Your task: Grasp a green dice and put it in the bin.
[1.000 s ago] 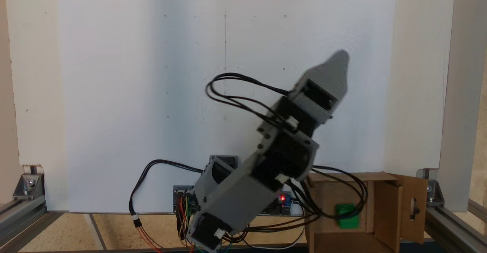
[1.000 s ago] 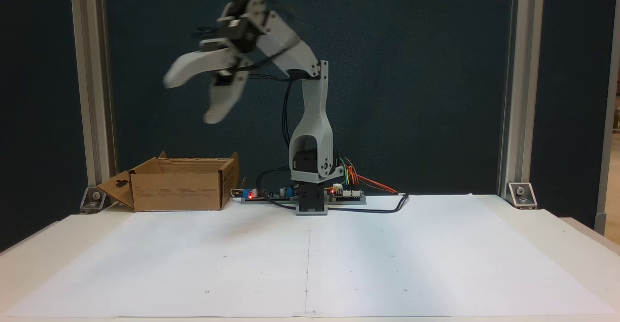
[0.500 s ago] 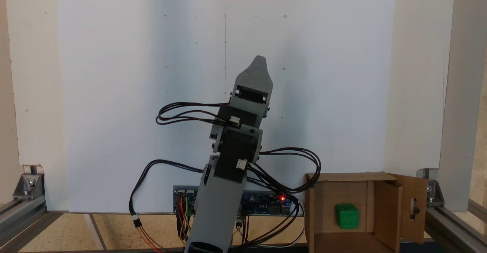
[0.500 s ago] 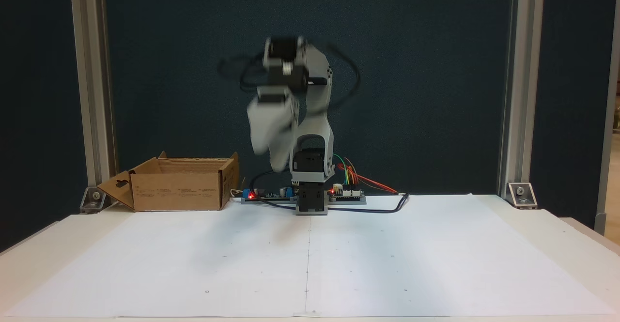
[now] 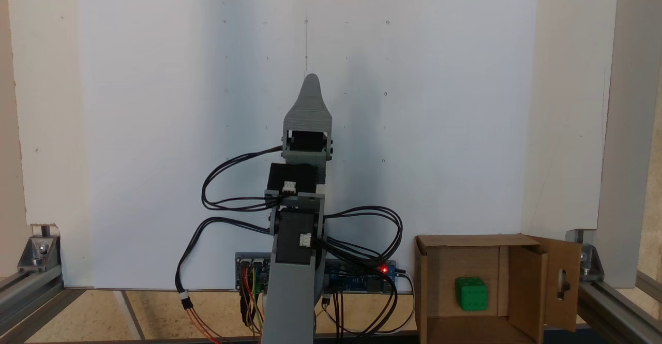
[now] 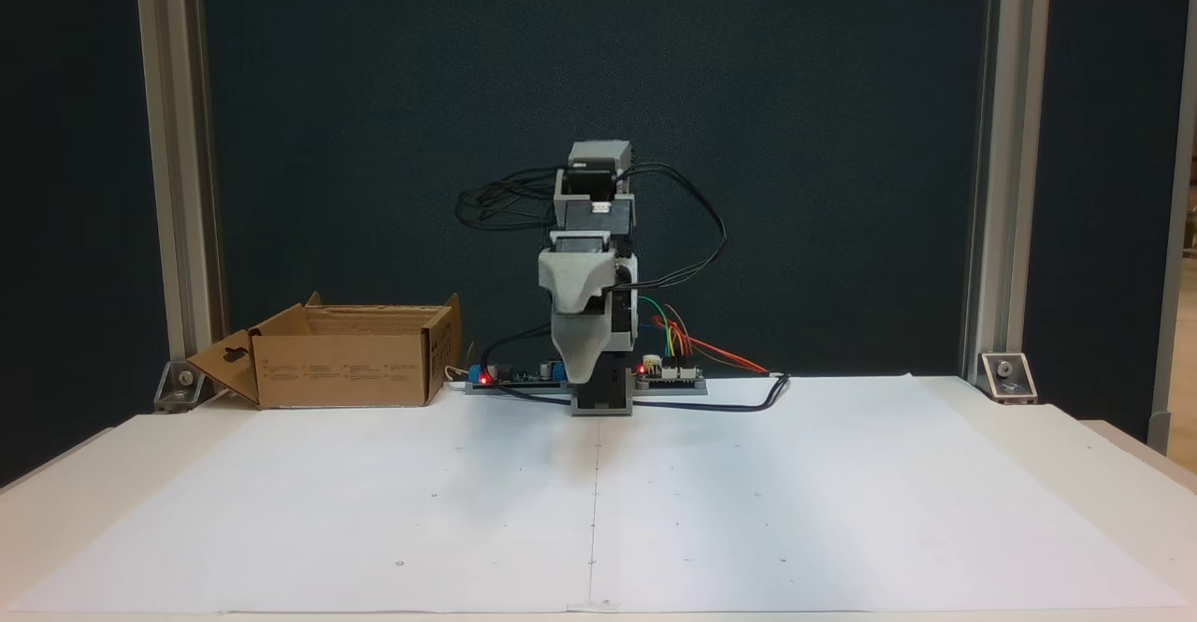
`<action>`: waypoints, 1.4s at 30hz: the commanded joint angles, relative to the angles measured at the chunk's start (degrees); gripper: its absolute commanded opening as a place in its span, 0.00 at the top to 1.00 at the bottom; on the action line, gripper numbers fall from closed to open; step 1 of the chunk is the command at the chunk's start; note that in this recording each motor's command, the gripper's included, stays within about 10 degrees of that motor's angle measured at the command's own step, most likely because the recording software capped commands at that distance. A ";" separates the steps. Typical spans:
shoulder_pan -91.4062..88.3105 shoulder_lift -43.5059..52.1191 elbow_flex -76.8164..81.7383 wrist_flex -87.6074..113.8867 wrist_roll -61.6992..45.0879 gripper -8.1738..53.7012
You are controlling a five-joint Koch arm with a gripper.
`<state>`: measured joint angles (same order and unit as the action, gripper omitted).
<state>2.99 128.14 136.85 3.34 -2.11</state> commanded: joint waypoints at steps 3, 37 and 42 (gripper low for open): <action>-0.09 4.31 3.69 -14.66 2.02 0.12; 5.89 7.47 34.98 -76.82 1.32 0.14; 5.80 7.47 39.90 -85.87 1.49 0.14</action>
<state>8.70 129.20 175.87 -76.20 -2.11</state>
